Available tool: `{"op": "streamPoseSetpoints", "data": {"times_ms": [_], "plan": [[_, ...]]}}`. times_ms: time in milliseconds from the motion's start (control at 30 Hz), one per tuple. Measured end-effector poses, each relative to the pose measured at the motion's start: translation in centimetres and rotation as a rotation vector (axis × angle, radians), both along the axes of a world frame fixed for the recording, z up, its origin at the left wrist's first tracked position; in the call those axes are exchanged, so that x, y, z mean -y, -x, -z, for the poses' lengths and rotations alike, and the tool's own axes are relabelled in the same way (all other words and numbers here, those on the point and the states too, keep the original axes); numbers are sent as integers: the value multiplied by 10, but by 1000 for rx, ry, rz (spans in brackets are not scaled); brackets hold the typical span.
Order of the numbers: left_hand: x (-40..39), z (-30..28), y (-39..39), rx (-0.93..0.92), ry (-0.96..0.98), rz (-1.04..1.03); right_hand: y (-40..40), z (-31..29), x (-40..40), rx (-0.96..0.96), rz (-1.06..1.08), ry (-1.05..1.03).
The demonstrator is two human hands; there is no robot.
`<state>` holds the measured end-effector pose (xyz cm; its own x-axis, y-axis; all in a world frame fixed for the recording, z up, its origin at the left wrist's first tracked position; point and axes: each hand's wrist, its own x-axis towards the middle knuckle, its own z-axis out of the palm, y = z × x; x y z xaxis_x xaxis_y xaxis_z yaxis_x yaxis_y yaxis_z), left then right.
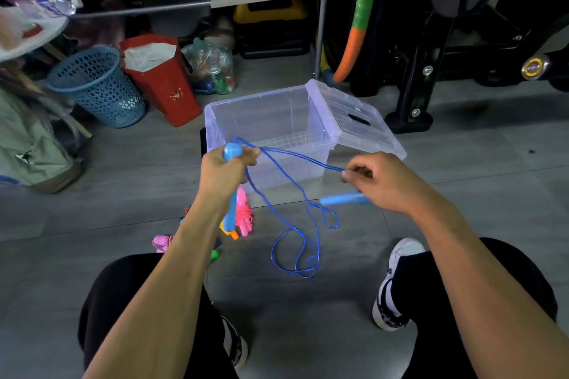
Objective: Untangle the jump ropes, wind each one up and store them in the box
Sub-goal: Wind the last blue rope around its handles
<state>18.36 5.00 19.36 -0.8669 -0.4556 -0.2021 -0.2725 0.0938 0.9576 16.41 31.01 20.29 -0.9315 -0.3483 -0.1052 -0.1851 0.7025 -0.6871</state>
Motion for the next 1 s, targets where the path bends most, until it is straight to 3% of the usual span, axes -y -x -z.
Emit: {"op": "streamPoseSetpoints", "data": {"times_ms": [100, 233, 300, 400, 500, 633, 733, 833, 900, 1000], "plan": [[-5, -2, -3, -34, 160, 165, -2, -1, 1, -19, -26, 52], [-39, -10, -17, -26, 194, 566, -7, -1, 18, -11, -89, 128], [-51, -9, -22, -6, 167, 640, -8, 2, 27, -14, -106, 151], [-47, -5, -15, -47, 152, 436, -7, 8, 28, -2, -94, 141], [-29, -2, -4, -80, 4, 156, -2, 14, 22, -9, -51, 70], [-27, 2, -5, -59, -26, 118, 1, 25, 20, -46, -33, -7], [-25, 1, -4, -94, -105, 99, 3, 34, 17, -72, -41, -182], [-22, 0, -1, -60, -60, 156, 4, 39, 18, -80, 4, -253], [-21, 4, 0, 125, 32, 244, 5, 39, 21, 8, 93, -116], [-14, 15, 0, 367, 153, 426, 4, 39, 28, 236, 266, 259]]}}
